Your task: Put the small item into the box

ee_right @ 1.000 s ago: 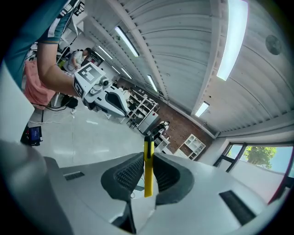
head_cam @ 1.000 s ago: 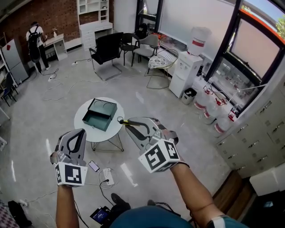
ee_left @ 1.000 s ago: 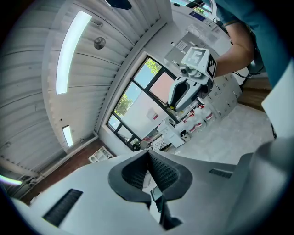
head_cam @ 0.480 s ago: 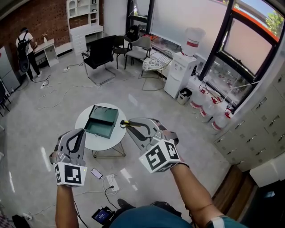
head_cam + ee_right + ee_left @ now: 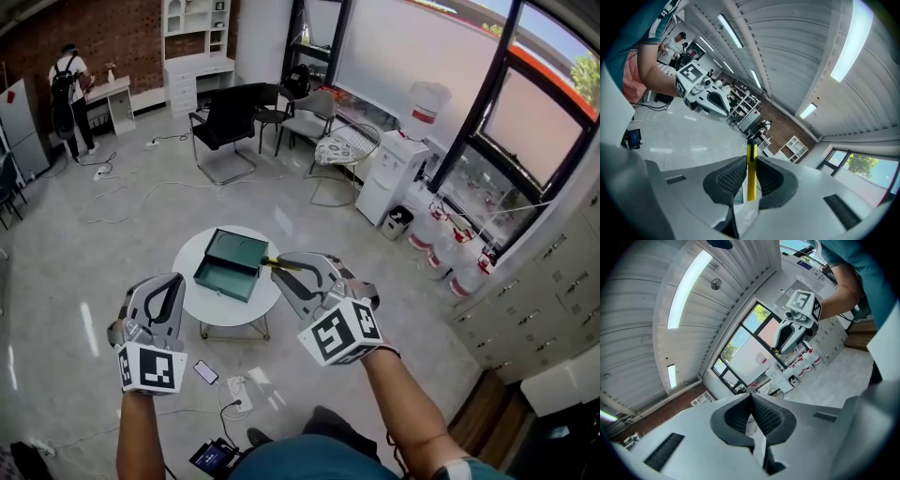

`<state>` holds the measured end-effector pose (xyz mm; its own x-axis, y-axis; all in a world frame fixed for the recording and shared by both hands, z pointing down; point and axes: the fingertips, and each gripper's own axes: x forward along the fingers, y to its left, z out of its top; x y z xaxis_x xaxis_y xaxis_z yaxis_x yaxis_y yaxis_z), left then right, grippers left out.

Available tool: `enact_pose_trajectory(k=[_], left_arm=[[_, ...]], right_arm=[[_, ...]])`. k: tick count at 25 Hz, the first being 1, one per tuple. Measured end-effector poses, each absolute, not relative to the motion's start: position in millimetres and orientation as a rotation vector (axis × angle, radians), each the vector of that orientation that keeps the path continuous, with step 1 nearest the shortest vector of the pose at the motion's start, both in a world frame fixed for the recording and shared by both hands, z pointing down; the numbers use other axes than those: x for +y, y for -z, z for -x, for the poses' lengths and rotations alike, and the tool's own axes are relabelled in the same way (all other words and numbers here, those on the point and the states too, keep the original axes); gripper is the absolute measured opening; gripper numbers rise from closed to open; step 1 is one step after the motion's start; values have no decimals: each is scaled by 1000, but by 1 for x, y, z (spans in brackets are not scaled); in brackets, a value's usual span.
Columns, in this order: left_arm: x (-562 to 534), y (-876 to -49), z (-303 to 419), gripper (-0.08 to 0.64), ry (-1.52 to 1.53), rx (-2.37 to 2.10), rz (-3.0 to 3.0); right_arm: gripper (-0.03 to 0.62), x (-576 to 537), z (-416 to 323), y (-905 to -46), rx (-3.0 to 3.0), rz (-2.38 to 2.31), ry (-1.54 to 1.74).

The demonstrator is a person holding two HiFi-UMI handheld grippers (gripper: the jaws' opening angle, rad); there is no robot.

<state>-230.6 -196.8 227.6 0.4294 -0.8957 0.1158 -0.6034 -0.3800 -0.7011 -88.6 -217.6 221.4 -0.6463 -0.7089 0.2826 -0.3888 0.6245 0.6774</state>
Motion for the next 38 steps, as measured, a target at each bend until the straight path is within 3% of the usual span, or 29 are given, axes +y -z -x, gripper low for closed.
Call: enact_pose_trajectory(k=[13,26,38], left_arm=[[-303,-258,308,18,838,1475,2018],[-436,-288,329,18,972,1668,1949],[-501,-345,354,18,1053,1770,1955]], right_arm=[[80,-366,179,-258,-2479,-601,799],[80,-518,231,-299,-2582,-291,787],[80,-594,274,-365,-2604,-115,726]])
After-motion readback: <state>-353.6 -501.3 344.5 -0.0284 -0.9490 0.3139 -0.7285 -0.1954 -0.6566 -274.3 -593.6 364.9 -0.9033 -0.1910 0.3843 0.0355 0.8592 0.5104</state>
